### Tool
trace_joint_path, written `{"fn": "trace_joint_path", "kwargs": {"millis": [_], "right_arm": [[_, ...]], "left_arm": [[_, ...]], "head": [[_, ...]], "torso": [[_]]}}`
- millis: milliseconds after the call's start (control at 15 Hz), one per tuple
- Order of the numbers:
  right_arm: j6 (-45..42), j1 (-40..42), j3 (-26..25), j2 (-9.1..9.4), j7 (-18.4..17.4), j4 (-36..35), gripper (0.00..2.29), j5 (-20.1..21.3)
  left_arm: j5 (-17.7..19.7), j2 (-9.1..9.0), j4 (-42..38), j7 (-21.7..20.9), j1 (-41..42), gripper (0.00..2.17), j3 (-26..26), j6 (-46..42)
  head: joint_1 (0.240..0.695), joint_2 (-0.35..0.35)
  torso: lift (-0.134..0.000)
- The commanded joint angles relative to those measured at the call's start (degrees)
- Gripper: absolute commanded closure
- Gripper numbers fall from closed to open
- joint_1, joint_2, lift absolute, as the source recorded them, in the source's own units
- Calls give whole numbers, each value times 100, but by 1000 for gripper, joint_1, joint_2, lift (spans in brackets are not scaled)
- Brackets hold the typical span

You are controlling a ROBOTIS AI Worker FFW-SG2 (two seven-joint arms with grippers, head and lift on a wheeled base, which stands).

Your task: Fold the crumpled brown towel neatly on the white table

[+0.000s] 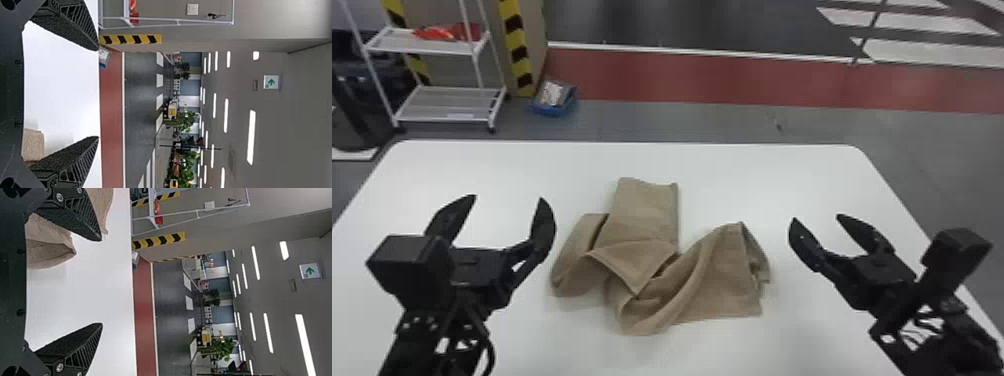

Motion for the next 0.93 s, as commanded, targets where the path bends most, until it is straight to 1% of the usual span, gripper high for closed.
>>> {"fn": "trace_joint_path", "kwargs": {"millis": [0,333,533,867], "right_arm": [[-81,34,-30,0,9,-9,124,0],[-151,113,-135,-9,9,-36,124,0],[-222,201,-188,-26,9,-123,124,-44],[-274,236,-179,-35,9,-132,130,-35]], "left_arm": [[0,9,28,7,-15,83,-22,0],[0,62,-96,-54,91,83,-40,-18],[0,62,-104,-10,91,83,-31,-18],[9,62,-87,-19,100,83,-66,-18]], "head": [[695,-124],[695,-131],[695,-149],[695,-156]], "torso": [[-124],[-124],[-124],[-124]]}}
